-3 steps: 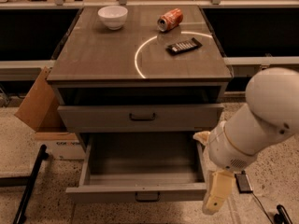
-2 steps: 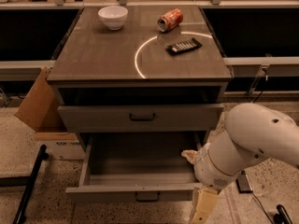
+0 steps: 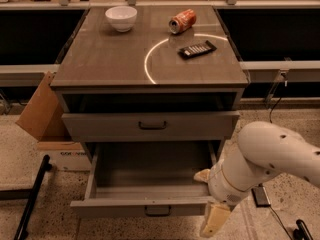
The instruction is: Close middle drawer
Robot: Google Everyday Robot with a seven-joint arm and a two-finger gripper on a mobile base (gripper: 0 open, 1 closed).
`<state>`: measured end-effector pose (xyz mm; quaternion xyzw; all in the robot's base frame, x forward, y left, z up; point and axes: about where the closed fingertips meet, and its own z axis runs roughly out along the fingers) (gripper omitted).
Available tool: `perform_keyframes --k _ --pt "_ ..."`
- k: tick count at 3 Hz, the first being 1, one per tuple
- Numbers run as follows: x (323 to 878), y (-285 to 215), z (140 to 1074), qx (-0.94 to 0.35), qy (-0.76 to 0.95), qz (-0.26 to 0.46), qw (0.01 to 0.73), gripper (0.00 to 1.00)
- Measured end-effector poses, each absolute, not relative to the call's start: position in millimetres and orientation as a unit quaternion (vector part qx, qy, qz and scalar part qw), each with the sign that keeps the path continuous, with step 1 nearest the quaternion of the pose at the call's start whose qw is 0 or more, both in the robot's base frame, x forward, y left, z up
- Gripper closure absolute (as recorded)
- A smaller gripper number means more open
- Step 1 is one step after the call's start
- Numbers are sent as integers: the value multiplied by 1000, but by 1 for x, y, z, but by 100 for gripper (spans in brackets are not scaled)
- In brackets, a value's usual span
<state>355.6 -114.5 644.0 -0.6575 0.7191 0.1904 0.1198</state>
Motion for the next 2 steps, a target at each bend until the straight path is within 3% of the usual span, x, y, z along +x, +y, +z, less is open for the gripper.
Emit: perform_keyframes --k 2 --pt "374 -143 544 -659 718 187 127 63"
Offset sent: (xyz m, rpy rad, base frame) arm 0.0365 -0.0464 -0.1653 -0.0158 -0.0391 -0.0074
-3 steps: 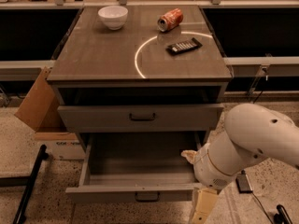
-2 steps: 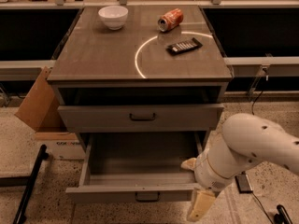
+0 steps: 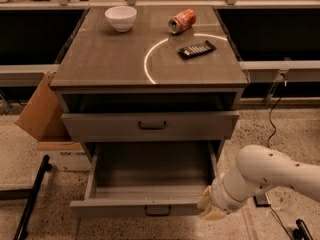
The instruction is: Close middle drawer
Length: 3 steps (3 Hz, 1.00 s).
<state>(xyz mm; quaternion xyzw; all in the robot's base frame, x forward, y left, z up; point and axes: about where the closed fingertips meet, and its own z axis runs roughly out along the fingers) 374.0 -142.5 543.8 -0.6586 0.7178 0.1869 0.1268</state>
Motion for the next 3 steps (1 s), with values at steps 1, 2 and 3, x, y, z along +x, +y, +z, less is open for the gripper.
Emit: perform_keyframes --k 1,2,3 --pt "386 -151 496 -660 723 170 110 86" --pt "396 -153 459 -656 733 158 87 100" --pt "405 -153 431 -650 744 138 68 100"
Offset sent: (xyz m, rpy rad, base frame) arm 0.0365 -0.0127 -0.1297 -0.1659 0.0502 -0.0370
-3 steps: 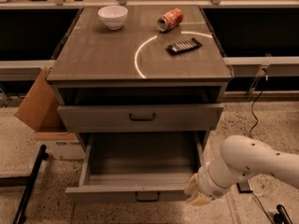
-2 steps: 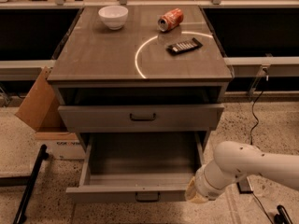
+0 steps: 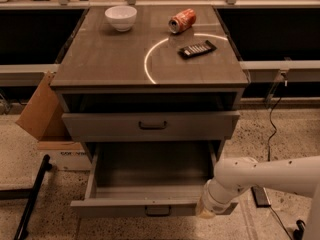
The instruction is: Close middle drawer
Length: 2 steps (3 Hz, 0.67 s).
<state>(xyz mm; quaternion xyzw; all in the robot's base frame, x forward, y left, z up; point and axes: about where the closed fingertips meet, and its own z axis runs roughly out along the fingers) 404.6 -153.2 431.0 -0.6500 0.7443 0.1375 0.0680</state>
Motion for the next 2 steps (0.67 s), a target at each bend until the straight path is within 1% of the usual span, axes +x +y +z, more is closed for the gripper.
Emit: perform_keyframes --k 1,2 --pt "418 -150 417 -628 769 95 77 100" --pt "438 -147 417 -605 786 68 102 100"
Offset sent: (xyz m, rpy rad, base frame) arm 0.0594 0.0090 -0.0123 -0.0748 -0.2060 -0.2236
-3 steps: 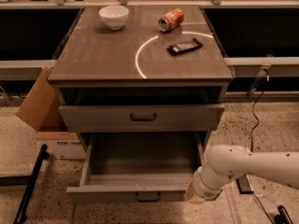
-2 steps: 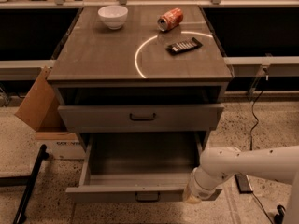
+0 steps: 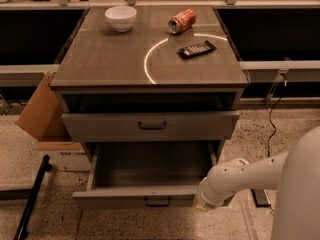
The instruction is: Close middle drawer
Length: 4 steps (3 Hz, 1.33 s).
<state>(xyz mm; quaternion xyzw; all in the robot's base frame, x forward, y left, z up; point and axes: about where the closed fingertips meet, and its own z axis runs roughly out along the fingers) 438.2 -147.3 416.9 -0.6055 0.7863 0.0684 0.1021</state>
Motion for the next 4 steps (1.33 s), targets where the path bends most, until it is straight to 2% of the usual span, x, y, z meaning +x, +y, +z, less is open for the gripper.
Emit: perform_keyframes --k 1,4 --pt "460 -142 410 -583 799 75 124 100" --pt "481 -156 390 -570 805 83 146 100"
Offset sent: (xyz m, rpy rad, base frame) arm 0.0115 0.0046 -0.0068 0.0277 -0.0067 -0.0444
